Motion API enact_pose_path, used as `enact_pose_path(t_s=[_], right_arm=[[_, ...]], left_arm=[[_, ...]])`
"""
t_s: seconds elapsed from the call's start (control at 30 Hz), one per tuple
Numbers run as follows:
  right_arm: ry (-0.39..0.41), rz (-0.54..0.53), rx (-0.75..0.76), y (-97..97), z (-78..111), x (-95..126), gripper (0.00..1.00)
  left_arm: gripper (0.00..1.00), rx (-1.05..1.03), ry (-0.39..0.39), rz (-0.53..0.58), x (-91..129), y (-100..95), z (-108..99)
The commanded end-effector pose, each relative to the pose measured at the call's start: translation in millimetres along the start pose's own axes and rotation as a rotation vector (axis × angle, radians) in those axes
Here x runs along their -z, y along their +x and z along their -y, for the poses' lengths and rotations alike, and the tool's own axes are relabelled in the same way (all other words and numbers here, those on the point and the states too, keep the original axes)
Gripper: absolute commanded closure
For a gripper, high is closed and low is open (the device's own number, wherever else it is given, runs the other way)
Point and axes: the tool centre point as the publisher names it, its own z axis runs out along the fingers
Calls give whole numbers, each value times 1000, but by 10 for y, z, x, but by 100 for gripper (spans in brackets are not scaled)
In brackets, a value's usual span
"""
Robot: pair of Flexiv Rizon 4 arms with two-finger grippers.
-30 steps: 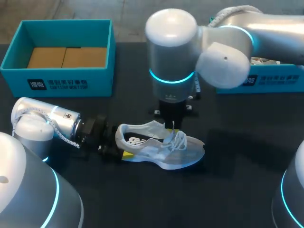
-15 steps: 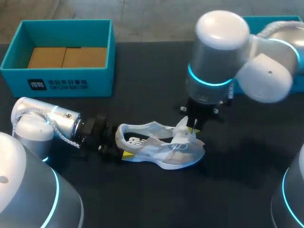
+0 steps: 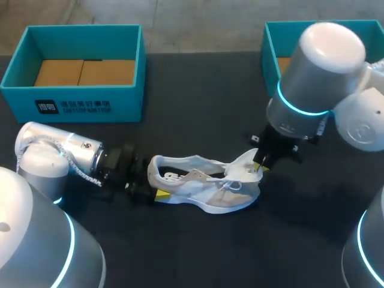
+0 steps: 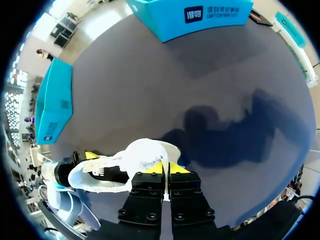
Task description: Take the shoe out of the shoebox, open the shoe tongue, remove and reinsert the insole, then place the shoe into the shoebox
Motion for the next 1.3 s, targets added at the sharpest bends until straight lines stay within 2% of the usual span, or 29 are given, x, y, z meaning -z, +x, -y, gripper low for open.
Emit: enact_pose_path(t_s=[0.03, 0.2, 0.23, 0.3, 0.4, 0.43, 0.87, 1.1, 1.3], right_arm=[[7, -176, -5, -194, -66, -16, 100], [20, -189, 0, -192, -67, -44, 100], [22, -186, 7, -168, -59, -41, 95], [22, -182, 18, -128, -44, -21, 64], [15, -168, 30, -71, -23, 43, 5], [10, -163, 36, -46, -14, 79, 0], [-64, -54, 153, 416, 123, 641, 0], [-61, 42, 232, 670, 168, 863, 0], [-45, 91, 309, 824, 194, 958, 0]], left_arm=[[100, 0, 0, -1, 44, -9, -64], [100, 0, 0, -1, 44, -9, -64], [100, 0, 0, -1, 44, -9, -64], [100, 0, 0, -1, 44, -9, -64], [100, 0, 0, -1, 44, -9, -64], [100, 0, 0, -1, 44, -9, -64], [100, 0, 0, -1, 44, -9, -64], [100, 0, 0, -1, 44, -9, -64], [100, 0, 0, -1, 44, -9, -64]])
